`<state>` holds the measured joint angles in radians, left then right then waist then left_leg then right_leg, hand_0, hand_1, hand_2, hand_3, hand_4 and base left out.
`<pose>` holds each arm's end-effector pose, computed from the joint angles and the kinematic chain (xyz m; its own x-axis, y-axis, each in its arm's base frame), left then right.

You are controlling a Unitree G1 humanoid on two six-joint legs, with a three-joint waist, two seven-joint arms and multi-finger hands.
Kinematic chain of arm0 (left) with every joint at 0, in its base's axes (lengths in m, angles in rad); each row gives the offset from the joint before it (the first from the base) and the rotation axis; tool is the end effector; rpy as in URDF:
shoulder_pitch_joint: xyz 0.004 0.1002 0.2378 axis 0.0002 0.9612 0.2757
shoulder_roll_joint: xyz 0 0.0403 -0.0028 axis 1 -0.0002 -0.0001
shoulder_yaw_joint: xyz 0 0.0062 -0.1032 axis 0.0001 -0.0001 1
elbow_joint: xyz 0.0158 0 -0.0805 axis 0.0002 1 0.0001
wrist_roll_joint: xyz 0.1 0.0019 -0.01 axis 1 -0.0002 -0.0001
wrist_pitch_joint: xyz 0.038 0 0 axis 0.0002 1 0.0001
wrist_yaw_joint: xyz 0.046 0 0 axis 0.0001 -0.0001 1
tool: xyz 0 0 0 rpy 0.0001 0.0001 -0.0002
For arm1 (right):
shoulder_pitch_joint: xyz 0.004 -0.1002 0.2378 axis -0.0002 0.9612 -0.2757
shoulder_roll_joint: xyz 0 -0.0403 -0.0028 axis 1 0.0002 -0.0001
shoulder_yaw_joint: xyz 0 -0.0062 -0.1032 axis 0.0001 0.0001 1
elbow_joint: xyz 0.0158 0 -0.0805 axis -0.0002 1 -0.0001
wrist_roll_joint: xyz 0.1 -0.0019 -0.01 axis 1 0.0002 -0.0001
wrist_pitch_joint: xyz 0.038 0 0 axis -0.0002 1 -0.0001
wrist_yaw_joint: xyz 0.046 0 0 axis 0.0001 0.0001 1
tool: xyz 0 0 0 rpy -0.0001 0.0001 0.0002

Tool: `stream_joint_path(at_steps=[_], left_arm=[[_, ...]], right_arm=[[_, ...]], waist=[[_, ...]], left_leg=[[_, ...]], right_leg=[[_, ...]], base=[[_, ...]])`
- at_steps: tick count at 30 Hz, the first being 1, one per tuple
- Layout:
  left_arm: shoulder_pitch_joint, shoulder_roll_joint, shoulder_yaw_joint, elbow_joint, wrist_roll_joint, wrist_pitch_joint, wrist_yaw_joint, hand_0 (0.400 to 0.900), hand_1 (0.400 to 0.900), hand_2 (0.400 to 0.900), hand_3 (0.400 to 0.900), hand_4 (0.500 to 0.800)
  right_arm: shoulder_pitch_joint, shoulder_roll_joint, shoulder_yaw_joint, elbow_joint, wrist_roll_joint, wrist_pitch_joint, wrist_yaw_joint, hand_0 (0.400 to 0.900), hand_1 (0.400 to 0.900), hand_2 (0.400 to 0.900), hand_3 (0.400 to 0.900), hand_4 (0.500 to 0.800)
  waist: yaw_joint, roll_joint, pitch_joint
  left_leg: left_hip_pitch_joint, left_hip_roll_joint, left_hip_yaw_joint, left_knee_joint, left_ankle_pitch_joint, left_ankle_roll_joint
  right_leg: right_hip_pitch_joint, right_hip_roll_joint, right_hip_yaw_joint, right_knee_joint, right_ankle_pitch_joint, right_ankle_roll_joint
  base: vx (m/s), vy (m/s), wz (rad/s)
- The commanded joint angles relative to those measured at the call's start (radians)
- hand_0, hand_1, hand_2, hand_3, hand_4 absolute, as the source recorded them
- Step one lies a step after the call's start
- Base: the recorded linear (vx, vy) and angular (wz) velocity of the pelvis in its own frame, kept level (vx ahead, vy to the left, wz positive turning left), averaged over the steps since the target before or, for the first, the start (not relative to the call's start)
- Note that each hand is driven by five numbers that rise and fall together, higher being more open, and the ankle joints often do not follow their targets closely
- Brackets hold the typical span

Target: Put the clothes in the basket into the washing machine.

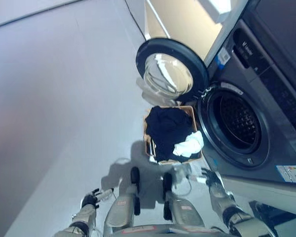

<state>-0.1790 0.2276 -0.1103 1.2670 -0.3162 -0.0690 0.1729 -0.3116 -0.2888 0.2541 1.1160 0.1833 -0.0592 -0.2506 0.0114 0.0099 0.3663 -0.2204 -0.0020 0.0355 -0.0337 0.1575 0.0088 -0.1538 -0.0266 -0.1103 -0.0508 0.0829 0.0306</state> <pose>0.1338 0.2192 -0.0998 0.4854 0.3370 -0.8068 -0.2487 0.9378 0.2421 0.1997 -0.2150 -0.0638 0.7259 -0.3247 -0.6064 0.0761 0.9141 -0.3983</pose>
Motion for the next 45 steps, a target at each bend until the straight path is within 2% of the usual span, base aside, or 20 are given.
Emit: stream_joint_path(at_steps=[1, 3, 4, 8, 12, 18, 26, 33, 39, 45], left_arm=[[0.011, 0.015, -0.048, -0.011, -0.051, -0.025, 0.059, 0.9, 0.9, 0.9, 0.9, 0.8], [-0.001, 0.017, -0.052, -0.014, -0.059, -0.027, 0.064, 0.9, 0.9, 0.9, 0.9, 0.8], [-0.023, 0.022, -0.066, -0.024, -0.069, -0.034, 0.07, 0.9, 0.9, 0.9, 0.9, 0.8], [-0.066, 0.028, -0.092, -0.043, -0.084, -0.048, 0.092, 0.9, 0.9, 0.9, 0.9, 0.8], [-0.111, 0.035, -0.114, -0.056, -0.091, -0.062, 0.13, 0.9, 0.9, 0.9, 0.9, 0.8], [-0.166, 0.036, -0.143, -0.104, -0.137, -0.086, 0.147, 0.9, 0.9, 0.9, 0.9, 0.8], [-0.212, 0.032, -0.173, -0.163, -0.173, -0.109, 0.173, 0.9, 0.9, 0.9, 0.9, 0.8], [-0.212, 0.038, -0.189, -0.242, -0.207, -0.142, 0.185, 0.9, 0.9, 0.9, 0.9, 0.8], [-0.188, 0.033, -0.203, -0.273, -0.211, -0.154, 0.19, 0.9, 0.9, 0.9, 0.9, 0.8], [-0.179, 0.03, -0.206, -0.269, -0.216, -0.155, 0.181, 0.9, 0.9, 0.9, 0.9, 0.8]], right_arm=[[-0.107, -0.087, 0.026, -0.112, -0.049, -0.032, -0.069, 0.9, 0.9, 0.9, 0.9, 0.8], [-0.136, -0.101, 0.038, -0.113, -0.06, -0.032, -0.075, 0.9, 0.9, 0.9, 0.9, 0.8], [-0.199, -0.139, 0.062, -0.096, -0.083, -0.031, -0.094, 0.9, 0.9, 0.9, 0.9, 0.8], [-0.334, -0.2, 0.109, -0.038, -0.142, -0.025, -0.142, 0.9, 0.9, 0.9, 0.9, 0.8], [-0.474, -0.261, 0.168, 0.021, -0.262, 0.006, -0.259, 0.9, 0.9, 0.9, 0.9, 0.8], [-0.625, -0.29, 0.217, 0.101, -0.268, 0.008, -0.303, 0.9, 0.9, 0.9, 0.9, 0.8], [-0.701, -0.296, 0.225, 0.209, -0.281, 0.034, -0.39, 0.9, 0.9, 0.9, 0.9, 0.8], [-0.758, -0.362, 0.245, 0.239, -0.289, 0.037, -0.394, 0.9, 0.9, 0.9, 0.9, 0.8], [-0.78, -0.39, 0.264, 0.239, -0.302, 0.035, -0.406, 0.9, 0.9, 0.9, 0.9, 0.8], [-0.797, -0.41, 0.326, 0.242, -0.354, 0.038, -0.359, 0.9, 0.9, 0.9, 0.9, 0.8]], waist=[[0.021, -0.006, 0.035], [0.02, -0.007, 0.043], [0.022, -0.007, 0.063], [0.025, 0.0, 0.097], [0.022, 0.009, 0.128], [0.031, 0.042, 0.154], [0.044, 0.085, 0.154], [0.064, 0.123, 0.154], [0.074, 0.129, 0.148], [0.08, 0.123, 0.13]], left_leg=[[-0.085, -0.017, -0.006, 0.148, -0.154, -0.024], [-0.112, -0.017, -0.006, 0.162, -0.154, -0.024], [-0.154, -0.021, -0.009, 0.184, -0.155, -0.025], [-0.232, -0.022, -0.012, 0.234, -0.161, -0.027], [-0.323, -0.024, -0.011, 0.313, -0.18, -0.028], [-0.473, -0.024, -0.01, 0.421, -0.206, -0.027], [-0.69, -0.026, -0.007, 0.598, -0.25, -0.022], [-0.858, -0.035, -0.003, 0.767, -0.29, -0.018], [-0.96, -0.046, 0.003, 0.878, -0.315, -0.015], [-1.032, -0.056, 0.001, 0.939, -0.325, -0.016]], right_leg=[[-0.135, -0.015, 0.031, 0.245, -0.168, 0.043], [-0.165, -0.015, 0.031, 0.267, -0.17, 0.043], [-0.209, -0.015, 0.03, 0.294, -0.17, 0.043], [-0.291, -0.017, 0.034, 0.348, -0.174, 0.041], [-0.381, -0.021, 0.038, 0.42, -0.189, 0.039], [-0.542, -0.03, 0.047, 0.535, -0.212, 0.029], [-0.768, -0.049, 0.059, 0.716, -0.254, 0.011], [-0.952, -0.077, 0.072, 0.908, -0.306, 0.002], [-1.063, -0.085, 0.075, 1.026, -0.335, -0.003], [-1.143, -0.089, 0.076, 1.092, -0.348, -0.002]], base=[[0.0, 0.0, 0.0], [0.0, 0.002, 0.03], [0.02, -0.006, 0.05], [0.01, -0.004, 0.02], [0.0, 0.0, 0.0], [0.0, -0.011, 0.0], [-0.01, -0.019, 0.03], [-0.04, -0.017, 0.07], [-0.03, -0.011, 0.05], [-0.02, -0.009, 0.05]])
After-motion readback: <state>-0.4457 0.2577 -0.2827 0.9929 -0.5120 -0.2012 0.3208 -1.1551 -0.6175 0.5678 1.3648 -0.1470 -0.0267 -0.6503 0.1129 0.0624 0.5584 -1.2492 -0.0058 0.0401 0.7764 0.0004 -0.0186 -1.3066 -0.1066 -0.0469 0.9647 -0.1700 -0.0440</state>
